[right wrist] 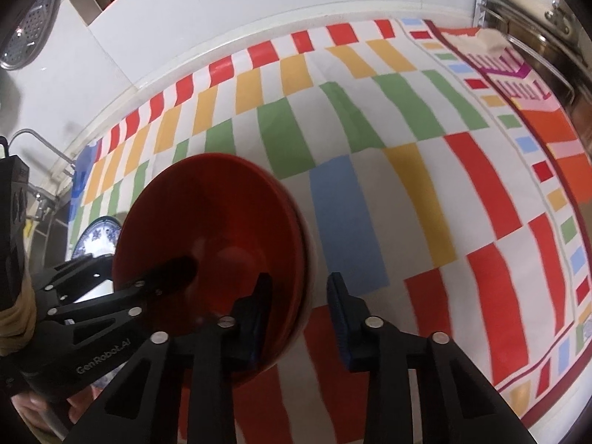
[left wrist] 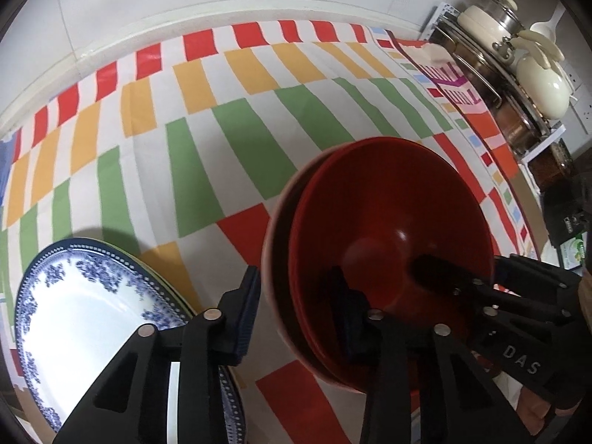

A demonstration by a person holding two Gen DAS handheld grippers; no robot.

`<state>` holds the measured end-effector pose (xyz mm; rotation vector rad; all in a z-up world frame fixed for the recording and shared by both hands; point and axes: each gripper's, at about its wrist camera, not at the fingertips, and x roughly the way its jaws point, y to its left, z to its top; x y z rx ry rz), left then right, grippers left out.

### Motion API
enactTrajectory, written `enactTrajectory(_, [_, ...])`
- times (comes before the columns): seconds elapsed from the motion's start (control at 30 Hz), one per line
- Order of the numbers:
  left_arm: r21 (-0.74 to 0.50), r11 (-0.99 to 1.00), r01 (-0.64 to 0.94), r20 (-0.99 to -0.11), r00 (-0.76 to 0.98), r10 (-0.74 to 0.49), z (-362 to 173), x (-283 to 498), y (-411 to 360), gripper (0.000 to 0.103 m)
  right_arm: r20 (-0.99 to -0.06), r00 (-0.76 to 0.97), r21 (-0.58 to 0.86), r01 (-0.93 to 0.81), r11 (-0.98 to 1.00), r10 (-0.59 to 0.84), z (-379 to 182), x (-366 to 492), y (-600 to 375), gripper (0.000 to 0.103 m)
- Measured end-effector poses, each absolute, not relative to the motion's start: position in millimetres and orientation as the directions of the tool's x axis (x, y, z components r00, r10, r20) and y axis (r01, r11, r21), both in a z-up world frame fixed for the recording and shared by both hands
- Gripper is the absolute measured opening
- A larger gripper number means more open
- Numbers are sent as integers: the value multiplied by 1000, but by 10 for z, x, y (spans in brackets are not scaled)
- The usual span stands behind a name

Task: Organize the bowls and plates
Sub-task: 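Close both grippers on the rim of the nested bowl stack, then lift the nested bowls with both grippers and carry them over the blue-and-white plate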

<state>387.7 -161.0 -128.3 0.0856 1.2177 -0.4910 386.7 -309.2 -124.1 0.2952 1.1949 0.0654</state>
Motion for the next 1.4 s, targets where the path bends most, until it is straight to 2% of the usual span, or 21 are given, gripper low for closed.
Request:
enactTrajectory(0.27, [-178,904,389,-916,269,-297,-1266,3856,-1645,33,-918,353,258,178,950,183,-1247,3876,-3095,21])
enactTrajectory(0.67, [-169,910,379,-898,321,-301,-1004,3801,-1500,33,-908,376,276,205,939,184,-1039,3840,-3073,20])
enactTrajectory(1.13, [-167,944,285,-871,407,-277,-650,3574,-856,33,-892,389,288,94,953,231,-705,3733,-2607,20])
enactTrajectory(1.4, [-165,968,190,-881,412,-231,-651,3372,-341,33,-893,347,307,3,952,286,-663,3671,-2150,20])
